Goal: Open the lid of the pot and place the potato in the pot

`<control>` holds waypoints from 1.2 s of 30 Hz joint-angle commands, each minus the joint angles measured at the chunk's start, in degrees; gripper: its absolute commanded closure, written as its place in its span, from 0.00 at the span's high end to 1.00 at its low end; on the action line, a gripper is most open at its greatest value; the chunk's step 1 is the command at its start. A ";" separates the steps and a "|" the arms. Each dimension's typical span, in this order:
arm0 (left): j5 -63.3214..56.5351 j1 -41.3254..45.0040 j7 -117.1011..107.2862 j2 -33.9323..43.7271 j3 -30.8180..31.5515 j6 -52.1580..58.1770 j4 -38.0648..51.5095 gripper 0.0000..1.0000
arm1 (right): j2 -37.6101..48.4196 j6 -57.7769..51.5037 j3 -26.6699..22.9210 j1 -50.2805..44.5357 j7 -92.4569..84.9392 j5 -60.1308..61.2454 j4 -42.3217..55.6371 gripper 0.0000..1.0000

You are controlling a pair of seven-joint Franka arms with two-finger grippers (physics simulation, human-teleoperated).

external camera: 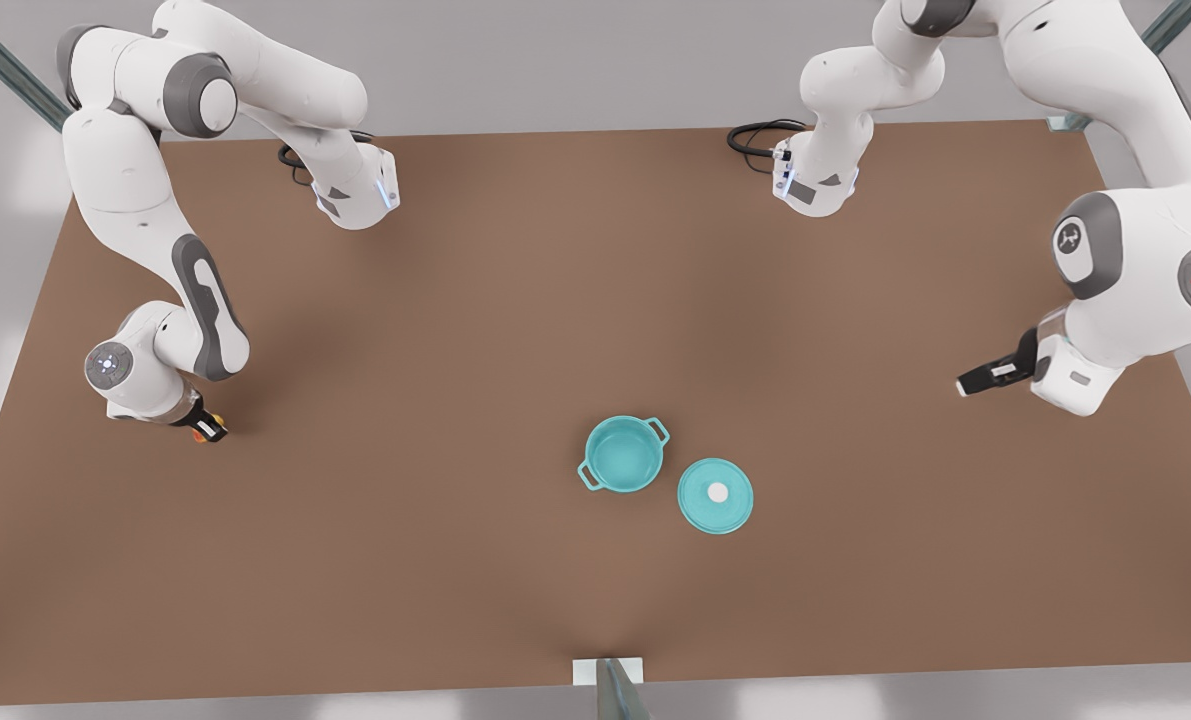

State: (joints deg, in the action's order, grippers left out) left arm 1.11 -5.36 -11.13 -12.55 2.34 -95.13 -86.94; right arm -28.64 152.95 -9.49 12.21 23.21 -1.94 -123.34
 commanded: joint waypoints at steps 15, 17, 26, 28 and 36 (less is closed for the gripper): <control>0.12 0.70 10.69 0.42 1.52 1.26 0.19 1.00 | 9.56 -15.05 6.59 -7.11 9.75 7.21 4.42 0.55; 0.12 0.70 10.86 0.33 1.52 1.18 0.19 1.00 | 9.56 -20.41 6.59 -9.57 14.23 7.47 8.29 0.55; 2.67 0.87 11.04 -0.64 2.40 1.18 2.82 1.00 | 9.13 -29.46 6.50 -20.20 31.10 7.47 16.55 0.55; 2.67 0.88 11.21 -1.52 2.40 1.26 4.58 1.00 | 8.69 -29.82 6.59 -23.19 33.66 8.79 17.96 0.55; 2.58 0.88 11.21 -1.52 2.40 1.35 4.50 1.00 | 1.48 -32.28 6.15 -32.42 43.84 13.45 30.17 0.55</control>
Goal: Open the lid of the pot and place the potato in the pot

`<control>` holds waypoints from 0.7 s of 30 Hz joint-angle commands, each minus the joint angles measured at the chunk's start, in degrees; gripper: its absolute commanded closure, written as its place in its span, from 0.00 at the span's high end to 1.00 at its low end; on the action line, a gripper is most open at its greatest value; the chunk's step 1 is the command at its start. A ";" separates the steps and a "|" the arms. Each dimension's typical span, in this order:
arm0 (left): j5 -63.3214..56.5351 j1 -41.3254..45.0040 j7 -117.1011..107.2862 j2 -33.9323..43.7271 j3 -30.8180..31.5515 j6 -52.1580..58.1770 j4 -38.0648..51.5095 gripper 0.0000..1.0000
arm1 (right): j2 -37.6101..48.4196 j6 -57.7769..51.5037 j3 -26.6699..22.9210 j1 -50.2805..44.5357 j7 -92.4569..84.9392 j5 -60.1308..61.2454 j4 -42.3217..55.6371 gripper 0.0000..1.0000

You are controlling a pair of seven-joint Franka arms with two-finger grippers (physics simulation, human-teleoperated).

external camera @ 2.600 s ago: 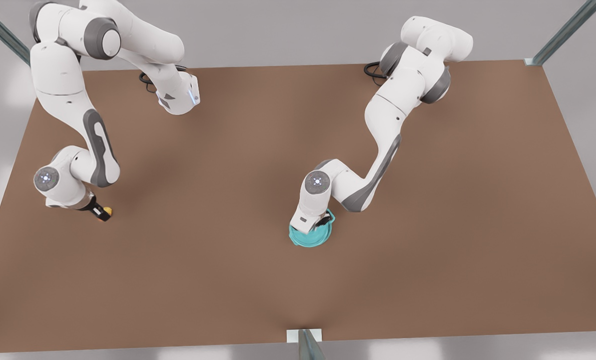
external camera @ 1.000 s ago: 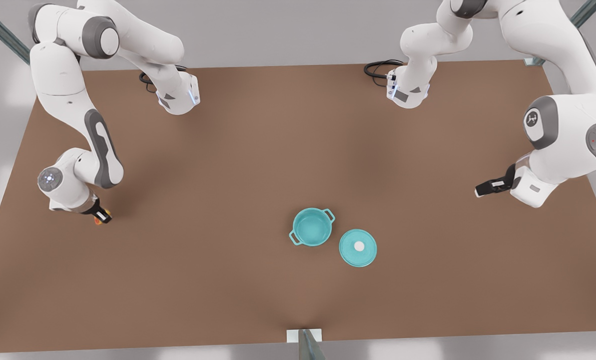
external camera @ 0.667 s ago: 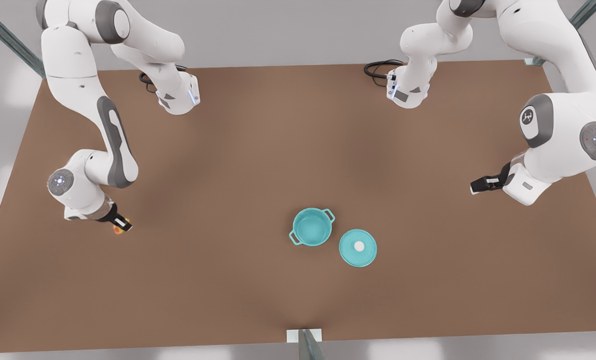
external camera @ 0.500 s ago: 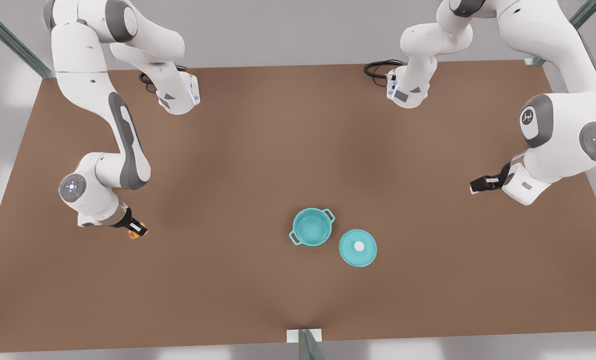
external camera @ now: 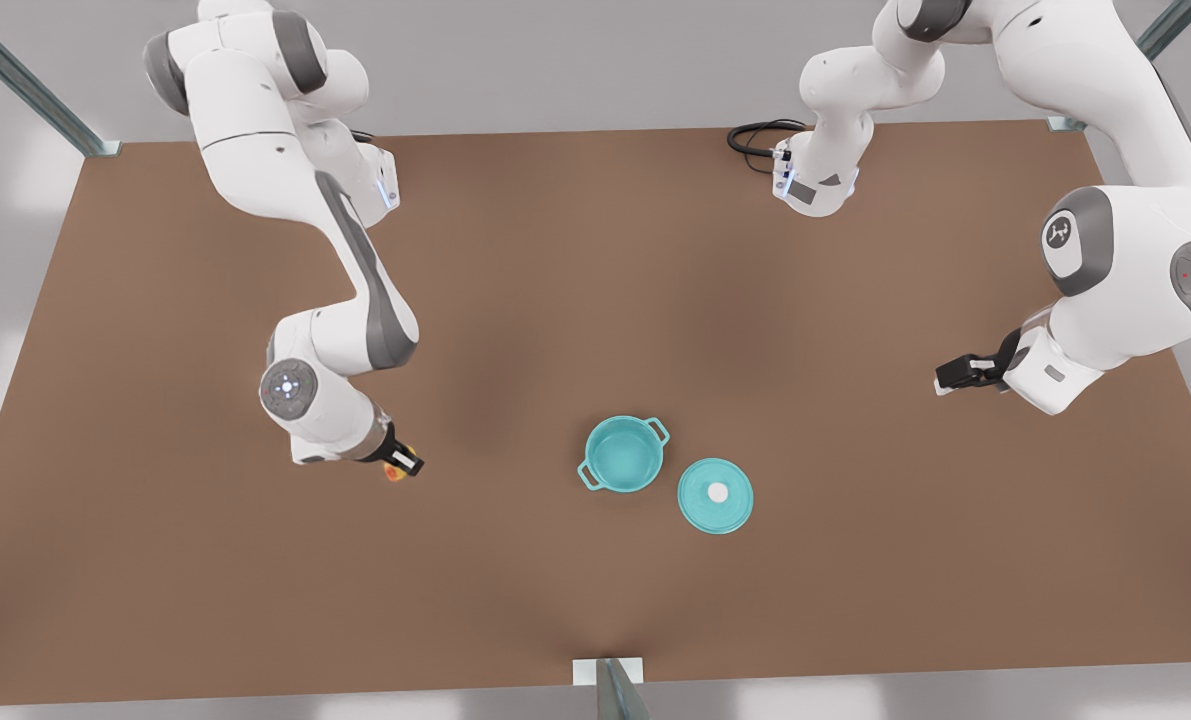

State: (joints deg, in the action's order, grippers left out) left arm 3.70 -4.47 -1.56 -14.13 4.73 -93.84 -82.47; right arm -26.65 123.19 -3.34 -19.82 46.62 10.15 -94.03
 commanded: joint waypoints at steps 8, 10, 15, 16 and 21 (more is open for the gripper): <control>-0.62 -0.71 1.48 -0.02 -0.25 0.15 0.03 1.00 | -13.60 -3.75 -0.70 -8.30 29.58 5.23 19.14 0.55; -0.71 -1.06 1.65 -0.02 -0.34 0.15 0.12 1.00 | -15.36 -3.22 -0.88 -9.97 30.29 6.54 21.87 0.55; -0.88 -0.80 1.48 -0.02 -0.34 0.15 0.12 1.00 | -19.05 -1.91 -0.79 -14.10 31.69 8.74 25.92 0.55; -0.88 -0.89 1.48 -0.02 -0.34 0.06 0.12 1.00 | -19.41 0.99 -0.62 -14.80 31.69 9.09 26.00 0.55; -0.88 -1.07 1.48 -0.02 -0.42 0.06 0.12 1.00 | -22.66 5.92 -0.70 -18.94 32.48 11.64 28.38 0.55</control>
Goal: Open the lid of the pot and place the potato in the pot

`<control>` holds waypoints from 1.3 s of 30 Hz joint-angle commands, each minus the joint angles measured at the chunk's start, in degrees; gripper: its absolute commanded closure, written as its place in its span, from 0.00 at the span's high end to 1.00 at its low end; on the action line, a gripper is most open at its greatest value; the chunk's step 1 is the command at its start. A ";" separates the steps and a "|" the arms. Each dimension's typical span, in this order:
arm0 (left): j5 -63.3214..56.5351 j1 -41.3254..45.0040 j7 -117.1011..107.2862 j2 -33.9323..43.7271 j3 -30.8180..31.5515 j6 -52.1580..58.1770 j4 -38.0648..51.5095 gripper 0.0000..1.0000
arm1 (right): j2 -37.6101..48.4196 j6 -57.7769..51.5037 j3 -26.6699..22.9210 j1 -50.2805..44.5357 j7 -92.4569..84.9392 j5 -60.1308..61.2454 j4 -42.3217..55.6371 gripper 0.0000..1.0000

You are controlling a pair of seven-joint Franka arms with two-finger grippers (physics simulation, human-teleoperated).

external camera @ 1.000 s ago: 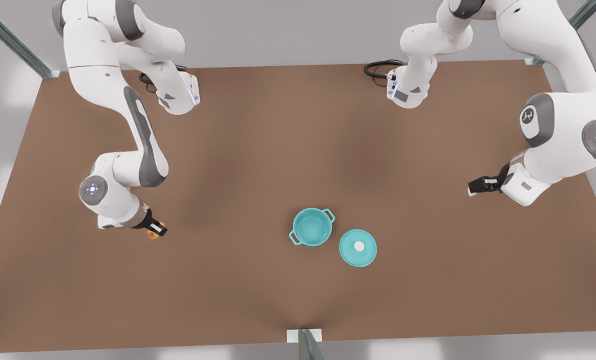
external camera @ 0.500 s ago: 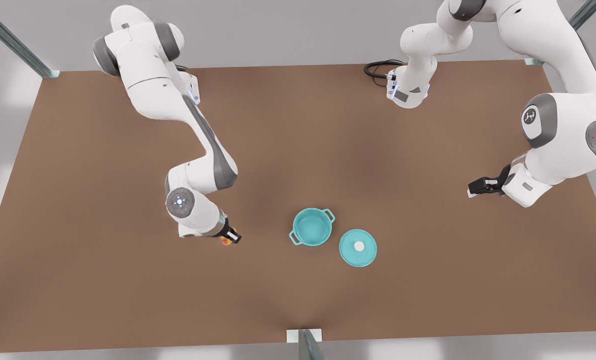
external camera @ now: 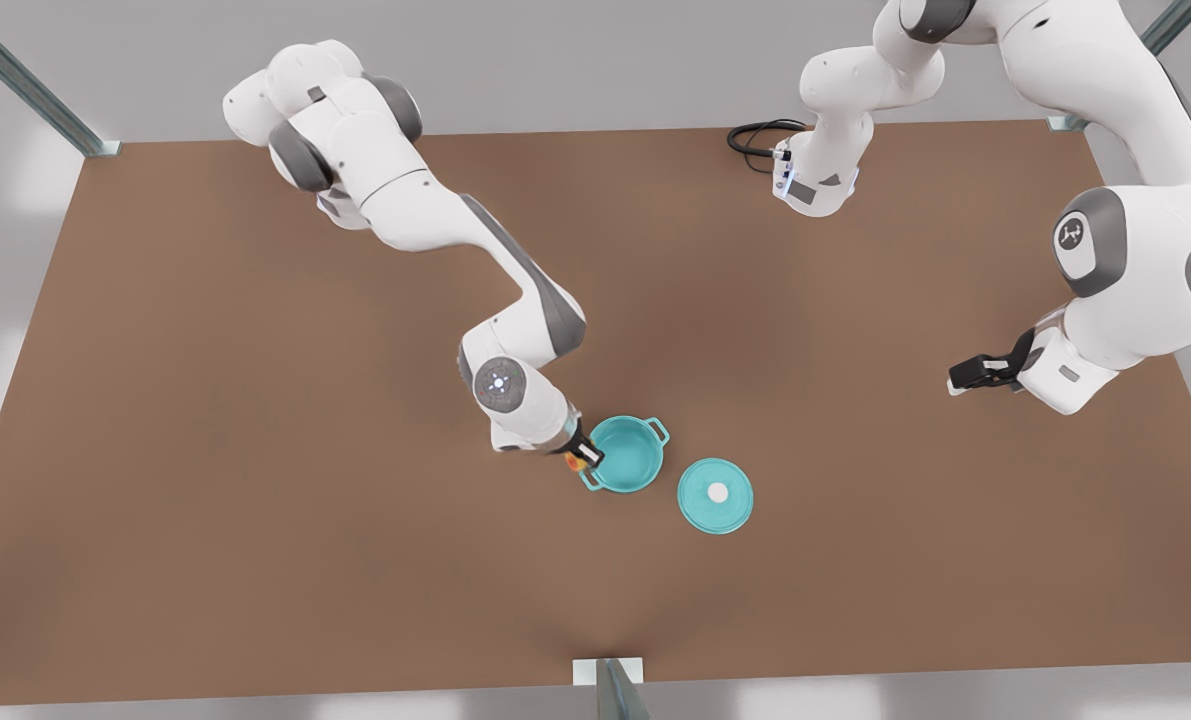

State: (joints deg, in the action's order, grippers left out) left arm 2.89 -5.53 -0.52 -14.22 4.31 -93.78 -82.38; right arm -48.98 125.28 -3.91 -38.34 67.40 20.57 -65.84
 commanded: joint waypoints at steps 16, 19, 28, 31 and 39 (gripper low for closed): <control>-1.48 0.26 0.26 -0.55 0.17 0.00 0.03 1.00 | -7.71 15.26 -0.04 -5.08 14.42 2.45 6.25 0.57; -1.66 0.52 -0.01 -0.55 0.26 0.00 0.03 1.00 | -7.62 14.91 -0.04 -5.60 14.34 2.63 5.90 0.57; -1.39 0.34 0.43 -1.17 0.35 0.09 1.26 1.00 | -5.69 13.15 -0.22 -4.99 13.63 2.54 0.98 0.61; -1.31 0.34 0.35 -1.17 0.35 0.09 1.35 1.00 | -5.60 13.06 -0.31 -5.08 12.31 2.54 0.98 1.00; -1.22 0.34 0.35 -1.17 0.35 0.09 1.26 1.00 | 16.71 -31.15 -6.02 24.17 -41.78 -18.70 -4.28 1.00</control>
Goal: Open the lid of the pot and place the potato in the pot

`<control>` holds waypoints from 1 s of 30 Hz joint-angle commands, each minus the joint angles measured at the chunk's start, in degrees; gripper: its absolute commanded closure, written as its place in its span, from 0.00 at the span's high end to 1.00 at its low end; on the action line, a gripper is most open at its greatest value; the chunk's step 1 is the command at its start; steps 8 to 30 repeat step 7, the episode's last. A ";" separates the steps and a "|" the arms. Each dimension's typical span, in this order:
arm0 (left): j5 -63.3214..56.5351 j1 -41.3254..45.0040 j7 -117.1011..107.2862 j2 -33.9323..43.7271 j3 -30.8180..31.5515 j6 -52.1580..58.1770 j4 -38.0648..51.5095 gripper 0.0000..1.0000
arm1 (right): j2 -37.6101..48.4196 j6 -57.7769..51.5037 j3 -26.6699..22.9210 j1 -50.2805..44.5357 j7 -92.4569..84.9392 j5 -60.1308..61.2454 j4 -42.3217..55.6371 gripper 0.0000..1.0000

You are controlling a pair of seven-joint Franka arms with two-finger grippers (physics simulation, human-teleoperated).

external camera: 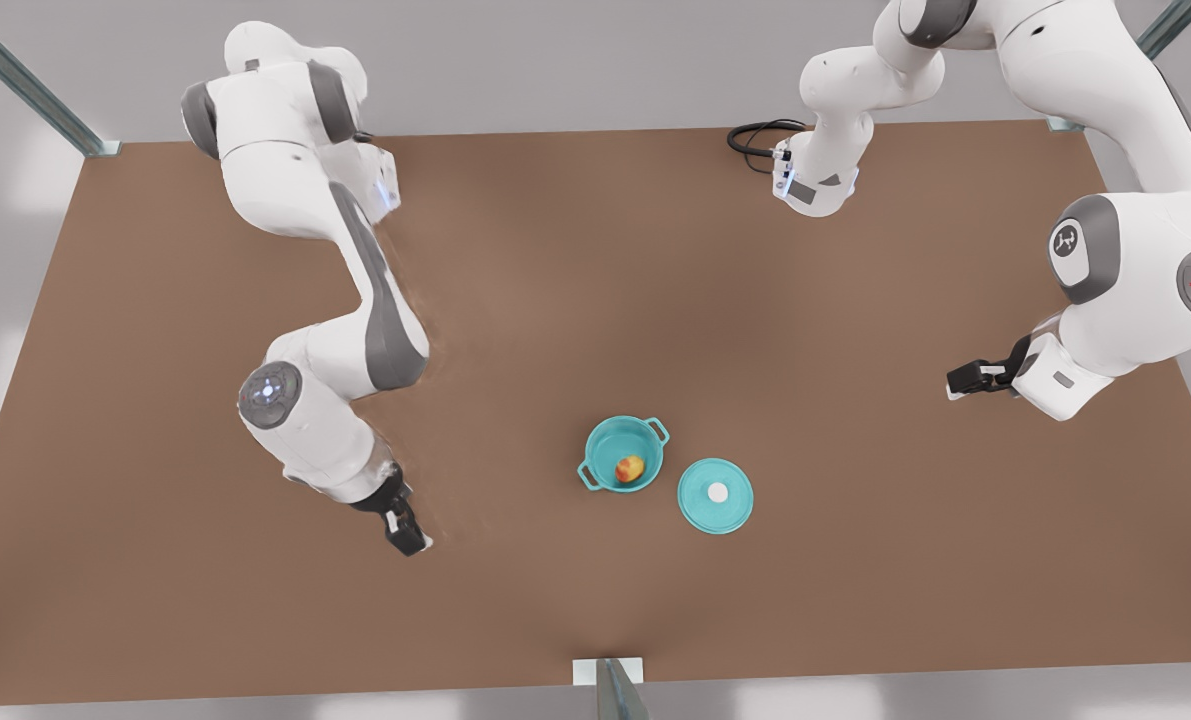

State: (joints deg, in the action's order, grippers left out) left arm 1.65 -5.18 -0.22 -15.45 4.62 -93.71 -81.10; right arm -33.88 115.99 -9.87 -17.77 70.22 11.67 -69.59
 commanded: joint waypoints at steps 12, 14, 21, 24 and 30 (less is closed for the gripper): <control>0.02 0.08 0.04 0.07 0.04 0.20 -0.02 1.00 | 15.07 -6.30 0.46 13.03 -65.83 -12.11 -29.02 1.00; 0.02 0.08 0.04 0.07 0.04 0.20 -0.02 1.00 | 15.07 -6.30 0.46 13.03 -65.83 -12.11 -29.02 1.00; 0.02 0.08 0.04 0.07 0.04 0.20 -0.02 1.00 | 15.07 -6.30 0.46 13.03 -65.83 -12.11 -29.02 1.00; 0.02 0.08 0.04 0.07 0.04 0.20 -0.02 1.00 | 15.07 -6.30 0.46 13.03 -65.83 -12.11 -29.02 1.00; 0.02 0.08 0.04 0.07 0.04 0.20 -0.02 1.00 | 15.07 -6.30 0.46 13.03 -65.83 -12.11 -29.02 1.00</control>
